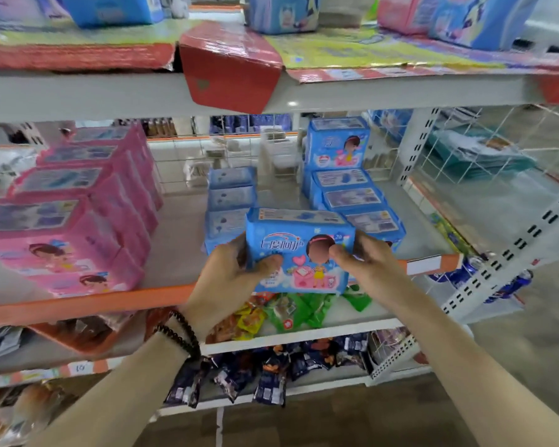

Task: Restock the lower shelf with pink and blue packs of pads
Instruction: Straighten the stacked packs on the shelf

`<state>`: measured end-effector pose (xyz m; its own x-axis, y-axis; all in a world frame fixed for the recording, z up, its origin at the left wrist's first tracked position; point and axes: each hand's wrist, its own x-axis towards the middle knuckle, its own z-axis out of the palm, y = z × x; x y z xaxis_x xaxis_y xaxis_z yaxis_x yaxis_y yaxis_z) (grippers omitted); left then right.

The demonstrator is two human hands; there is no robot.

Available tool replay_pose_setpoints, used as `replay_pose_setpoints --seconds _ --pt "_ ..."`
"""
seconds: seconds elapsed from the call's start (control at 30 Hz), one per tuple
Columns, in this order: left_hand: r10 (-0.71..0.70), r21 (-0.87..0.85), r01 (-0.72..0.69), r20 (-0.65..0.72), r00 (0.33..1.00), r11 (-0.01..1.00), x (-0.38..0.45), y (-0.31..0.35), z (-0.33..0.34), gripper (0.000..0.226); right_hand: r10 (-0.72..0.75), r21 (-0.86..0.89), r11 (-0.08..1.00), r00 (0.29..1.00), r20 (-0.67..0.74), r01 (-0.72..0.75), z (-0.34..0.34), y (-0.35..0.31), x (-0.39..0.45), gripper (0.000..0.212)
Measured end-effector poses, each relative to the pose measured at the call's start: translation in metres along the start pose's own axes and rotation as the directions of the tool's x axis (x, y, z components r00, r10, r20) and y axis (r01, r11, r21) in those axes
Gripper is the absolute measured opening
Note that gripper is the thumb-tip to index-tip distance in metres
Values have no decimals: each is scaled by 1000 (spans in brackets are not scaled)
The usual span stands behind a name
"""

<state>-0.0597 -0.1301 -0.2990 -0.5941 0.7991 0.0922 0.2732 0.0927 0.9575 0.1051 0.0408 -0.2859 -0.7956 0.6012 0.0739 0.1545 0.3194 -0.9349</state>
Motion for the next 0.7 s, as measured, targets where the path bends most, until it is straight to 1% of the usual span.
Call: replay_pose_setpoints --seconds 0.1,0.23,0.4,0.47,0.57,0.7 --pt "25 2 -25 15 1000 1000 20 -5 -1 29 -17 -4 1000 999 -32 17 -4 -1 9 25" --pt "47 12 -48 48 998 999 40 -7 8 29 -24 30 999 998 -52 26 -15 2 17 35" --pt "68 46 -70 44 997 997 72 2 33 27 -20 3 1000 996 -85 20 -46 13 34 40" --pt "59 32 -60 32 998 998 88 4 45 28 -22 21 999 996 -83 24 -62 17 45 36" --pt "70 47 -70 13 997 996 110 13 63 27 -66 26 997 996 -62 68 -86 22 67 34" --pt "41 57 -37 -74 996 998 142 21 84 31 -104 -69 992 994 -25 102 -122 38 109 32"
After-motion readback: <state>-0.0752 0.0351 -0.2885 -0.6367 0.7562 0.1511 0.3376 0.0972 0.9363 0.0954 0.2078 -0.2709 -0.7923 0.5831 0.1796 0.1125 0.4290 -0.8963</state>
